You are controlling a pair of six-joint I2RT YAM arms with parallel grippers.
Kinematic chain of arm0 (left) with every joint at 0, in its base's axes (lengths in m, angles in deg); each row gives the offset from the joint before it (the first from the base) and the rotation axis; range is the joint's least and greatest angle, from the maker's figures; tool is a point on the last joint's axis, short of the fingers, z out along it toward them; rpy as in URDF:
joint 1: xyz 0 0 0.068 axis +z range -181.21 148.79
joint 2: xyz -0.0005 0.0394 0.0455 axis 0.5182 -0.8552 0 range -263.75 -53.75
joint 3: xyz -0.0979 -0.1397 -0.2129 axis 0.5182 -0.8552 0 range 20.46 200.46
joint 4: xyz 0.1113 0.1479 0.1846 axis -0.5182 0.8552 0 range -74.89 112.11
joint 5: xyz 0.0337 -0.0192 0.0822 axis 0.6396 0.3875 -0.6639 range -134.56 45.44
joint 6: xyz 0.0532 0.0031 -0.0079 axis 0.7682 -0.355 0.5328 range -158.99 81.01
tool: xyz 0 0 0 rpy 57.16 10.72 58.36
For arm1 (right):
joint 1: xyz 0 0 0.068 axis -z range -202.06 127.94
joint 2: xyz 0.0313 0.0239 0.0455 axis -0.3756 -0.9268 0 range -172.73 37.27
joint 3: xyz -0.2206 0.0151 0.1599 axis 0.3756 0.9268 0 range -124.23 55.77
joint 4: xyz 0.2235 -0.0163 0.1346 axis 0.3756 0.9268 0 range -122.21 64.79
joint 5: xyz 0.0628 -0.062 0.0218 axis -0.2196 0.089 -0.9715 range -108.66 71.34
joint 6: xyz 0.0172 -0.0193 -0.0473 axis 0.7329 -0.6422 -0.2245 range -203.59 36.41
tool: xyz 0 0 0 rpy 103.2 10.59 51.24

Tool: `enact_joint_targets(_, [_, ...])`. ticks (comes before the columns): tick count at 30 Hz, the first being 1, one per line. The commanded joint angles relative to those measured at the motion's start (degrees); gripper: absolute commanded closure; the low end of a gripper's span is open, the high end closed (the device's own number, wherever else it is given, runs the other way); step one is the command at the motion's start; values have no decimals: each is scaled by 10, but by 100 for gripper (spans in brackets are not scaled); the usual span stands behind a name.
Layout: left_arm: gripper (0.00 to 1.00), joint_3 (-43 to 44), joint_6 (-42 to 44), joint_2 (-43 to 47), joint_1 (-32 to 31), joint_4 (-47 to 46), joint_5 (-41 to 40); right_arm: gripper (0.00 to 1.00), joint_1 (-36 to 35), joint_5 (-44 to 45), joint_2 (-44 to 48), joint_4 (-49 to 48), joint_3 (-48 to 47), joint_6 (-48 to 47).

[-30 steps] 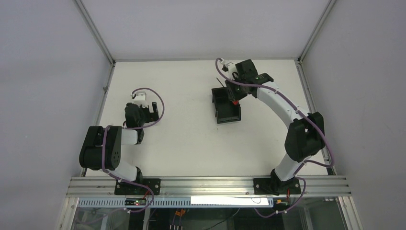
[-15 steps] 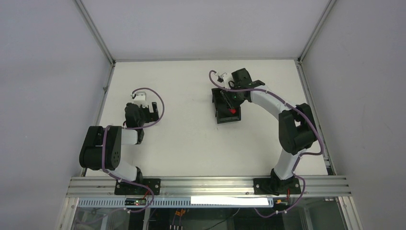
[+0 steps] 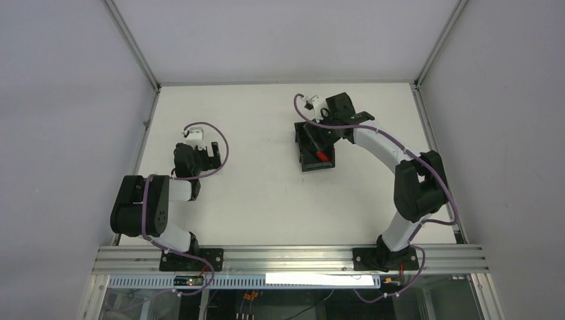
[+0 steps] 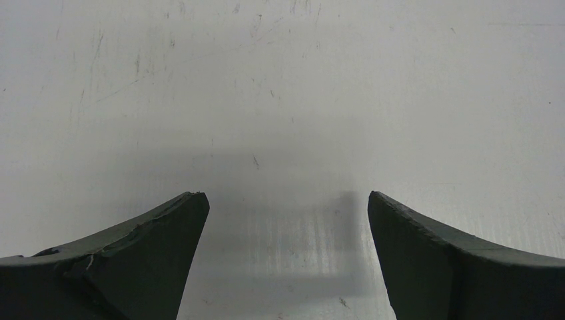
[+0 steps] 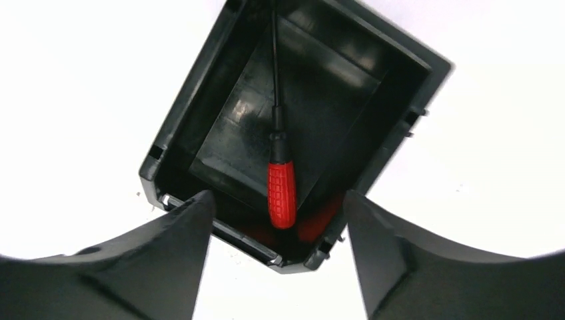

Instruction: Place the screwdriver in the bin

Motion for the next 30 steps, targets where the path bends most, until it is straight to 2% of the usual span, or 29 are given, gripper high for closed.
enact_joint_targets(1, [1, -3, -5, 15, 6, -20, 7, 22, 1, 35, 93, -44, 2, 47])
enact_joint_targets(5, [1, -3, -5, 14, 6, -20, 7, 2, 24, 149, 126, -10, -19, 153])
enact_joint_targets(8, [1, -3, -5, 15, 6, -20, 8, 1, 100, 165, 143, 57, -36, 268])
enact_joint_targets(10, [1, -3, -5, 14, 6, -19, 7, 1, 144, 181, 158, 76, -30, 303])
enact_joint_targets(13, [1, -3, -5, 14, 6, -19, 7, 1, 197, 209, 182, 82, -5, 308])
enact_joint_targets(19, [1, -3, -5, 15, 6, -20, 7, 1, 284, 184, 188, 104, 4, 296])
enact_joint_targets(23, [1, -3, -5, 14, 6, -20, 7, 1, 290, 211, 183, 106, 1, 283])
enact_joint_targets(30, [1, -3, -5, 15, 6, -20, 8, 1, 290, 203, 186, 91, 15, 274])
